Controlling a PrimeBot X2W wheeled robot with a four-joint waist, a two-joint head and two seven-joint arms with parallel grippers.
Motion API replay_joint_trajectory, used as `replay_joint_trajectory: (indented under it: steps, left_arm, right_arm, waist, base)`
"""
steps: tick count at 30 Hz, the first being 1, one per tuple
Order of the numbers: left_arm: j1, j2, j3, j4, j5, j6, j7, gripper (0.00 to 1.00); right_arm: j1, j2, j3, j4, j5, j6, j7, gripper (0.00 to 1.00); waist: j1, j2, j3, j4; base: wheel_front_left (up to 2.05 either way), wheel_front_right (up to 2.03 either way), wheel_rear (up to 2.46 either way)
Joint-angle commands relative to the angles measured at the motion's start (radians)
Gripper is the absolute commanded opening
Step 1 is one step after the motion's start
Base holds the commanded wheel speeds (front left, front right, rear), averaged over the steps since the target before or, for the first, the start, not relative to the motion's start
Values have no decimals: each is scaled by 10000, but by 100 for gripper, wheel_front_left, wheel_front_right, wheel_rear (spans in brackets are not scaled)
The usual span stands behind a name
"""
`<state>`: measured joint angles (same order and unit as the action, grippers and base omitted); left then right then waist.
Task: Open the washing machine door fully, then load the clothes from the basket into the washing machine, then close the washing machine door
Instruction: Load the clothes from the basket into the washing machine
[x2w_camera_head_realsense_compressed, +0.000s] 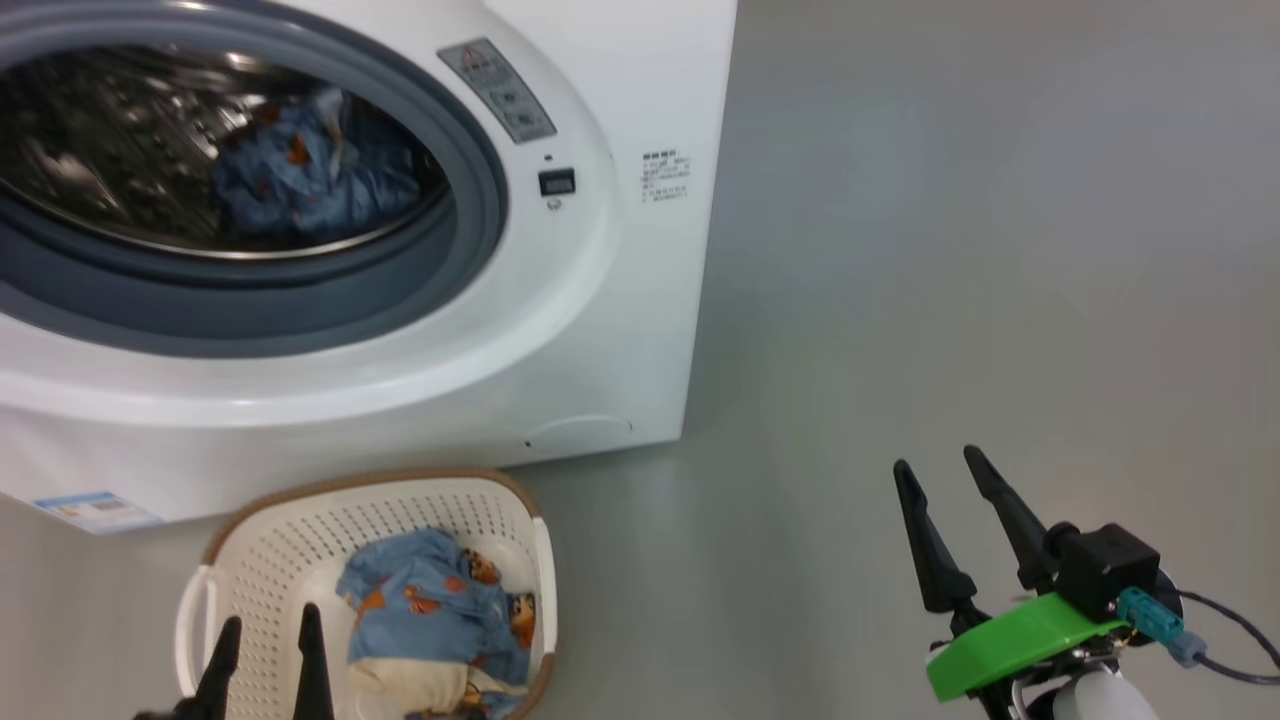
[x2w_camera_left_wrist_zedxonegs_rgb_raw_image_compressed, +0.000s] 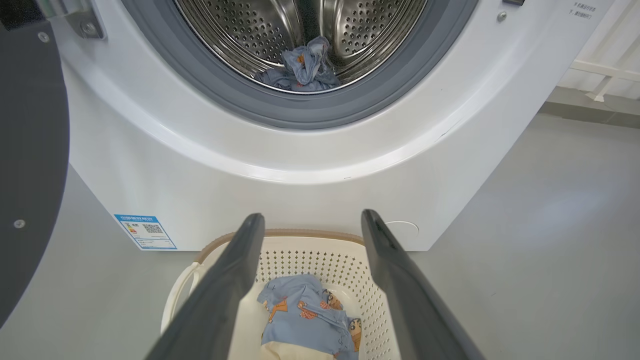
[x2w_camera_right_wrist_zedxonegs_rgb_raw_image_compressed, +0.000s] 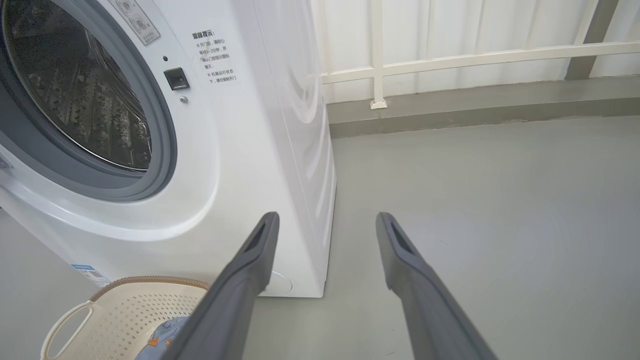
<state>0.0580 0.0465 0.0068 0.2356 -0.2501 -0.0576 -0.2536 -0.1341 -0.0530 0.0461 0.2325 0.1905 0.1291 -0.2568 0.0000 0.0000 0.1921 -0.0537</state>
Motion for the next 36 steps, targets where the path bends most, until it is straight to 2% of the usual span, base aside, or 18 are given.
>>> replay_joint_trajectory:
  steps: [1,13,21,36]
  left_arm:
    - [-498,41,330,41,-95,-73,-82,100]
    - [-2164,122,514,2071,-213,-589,-82,100]
    - [-3587,570,360,3649,-500,-717,-82,100]
    - [-5561,1749,-1413,6145,-1954,-729,-79,100]
  right_arm:
    - [-332,28,177,-286,66,16,-49,100]
    - [-894,28,188,-551,113,16,-49,100]
    - [-1338,28,226,-748,225,16,-49,100]
    - [-1719,28,355,-953,644,16,-49,100]
  waist:
    - [0,0,662,-180]
    - [0,0,2352,-516]
    - [0,0,3651,-774]
    - [0,0,5160,-1165]
  base:
    - [0,0,0]
    - [0,0,0]
    - [0,0,0]
    - [0,0,0]
